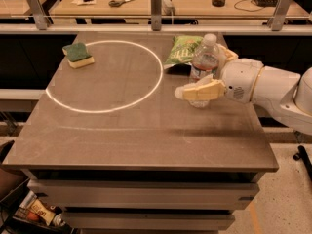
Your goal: Move water bottle near sponge
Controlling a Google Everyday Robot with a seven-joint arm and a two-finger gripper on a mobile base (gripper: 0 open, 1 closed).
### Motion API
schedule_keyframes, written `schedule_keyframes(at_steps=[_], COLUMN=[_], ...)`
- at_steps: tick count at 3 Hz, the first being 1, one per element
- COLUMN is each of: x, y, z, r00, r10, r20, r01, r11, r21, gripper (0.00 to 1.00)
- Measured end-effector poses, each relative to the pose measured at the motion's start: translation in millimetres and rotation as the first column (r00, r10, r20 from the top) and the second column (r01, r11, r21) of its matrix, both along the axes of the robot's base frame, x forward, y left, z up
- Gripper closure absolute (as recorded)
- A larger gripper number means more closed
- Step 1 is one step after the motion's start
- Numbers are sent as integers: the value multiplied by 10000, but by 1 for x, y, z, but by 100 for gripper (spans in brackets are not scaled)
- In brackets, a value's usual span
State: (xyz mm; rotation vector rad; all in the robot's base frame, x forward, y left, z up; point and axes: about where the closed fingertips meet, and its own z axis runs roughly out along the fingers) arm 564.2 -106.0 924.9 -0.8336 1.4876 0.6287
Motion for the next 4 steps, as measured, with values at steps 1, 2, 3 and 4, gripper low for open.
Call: schedule_keyframes(at_steps=[1, 2, 3, 4], x=[0, -1, -1, -1], y=[2, 5, 8, 10], z=[1, 2, 3, 4], r00=[10000, 10000, 9999, 9999], r10=[36, 76, 118, 160], r20=[18, 31, 44, 58], r01=[-36, -76, -118, -160], r11=[10000, 10000, 9999, 9999], r21=[-6, -12, -19, -26], gripper=[16, 38, 62, 85])
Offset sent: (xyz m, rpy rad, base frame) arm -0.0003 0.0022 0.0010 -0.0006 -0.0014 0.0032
